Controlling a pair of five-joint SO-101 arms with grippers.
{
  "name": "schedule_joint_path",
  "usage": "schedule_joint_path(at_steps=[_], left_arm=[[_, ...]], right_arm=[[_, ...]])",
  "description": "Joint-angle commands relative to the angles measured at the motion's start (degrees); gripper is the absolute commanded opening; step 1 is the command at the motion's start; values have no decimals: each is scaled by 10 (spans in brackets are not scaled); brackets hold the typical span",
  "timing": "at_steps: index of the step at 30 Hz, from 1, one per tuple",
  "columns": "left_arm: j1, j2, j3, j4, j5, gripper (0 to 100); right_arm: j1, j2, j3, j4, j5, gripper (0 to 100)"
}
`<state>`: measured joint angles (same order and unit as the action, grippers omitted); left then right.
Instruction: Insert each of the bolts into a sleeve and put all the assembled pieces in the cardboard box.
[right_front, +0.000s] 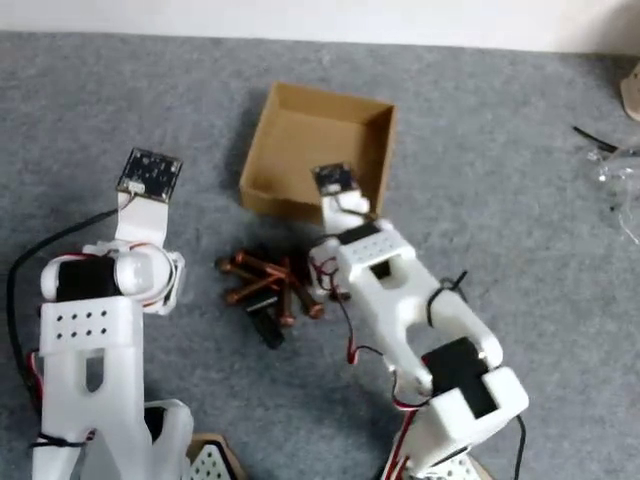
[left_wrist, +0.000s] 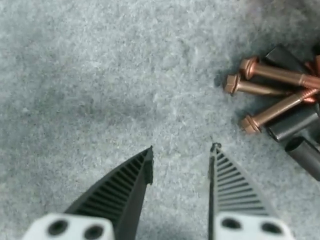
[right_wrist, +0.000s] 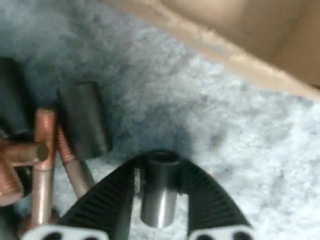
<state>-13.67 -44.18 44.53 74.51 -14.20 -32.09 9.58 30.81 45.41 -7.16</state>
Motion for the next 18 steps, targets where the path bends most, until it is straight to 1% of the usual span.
schedule_joint_path(at_steps=[1,7,11,15,18], left_arm=[[6,-1,-5,-9,4,178],[9,-1,-6,-9,4,178],[9,-1,-7,-10,0,181],[49,-1,13,-11,0,178],[79,-1,8,-35,4,178]], right_arm=[[-8,7,-24,35,-5,4],[24,-92,-18,54,-5,4],[48,-143,16,51,-5,4],[50,-157,31,37,-4,4],[56,-155,29,29,-4,4]])
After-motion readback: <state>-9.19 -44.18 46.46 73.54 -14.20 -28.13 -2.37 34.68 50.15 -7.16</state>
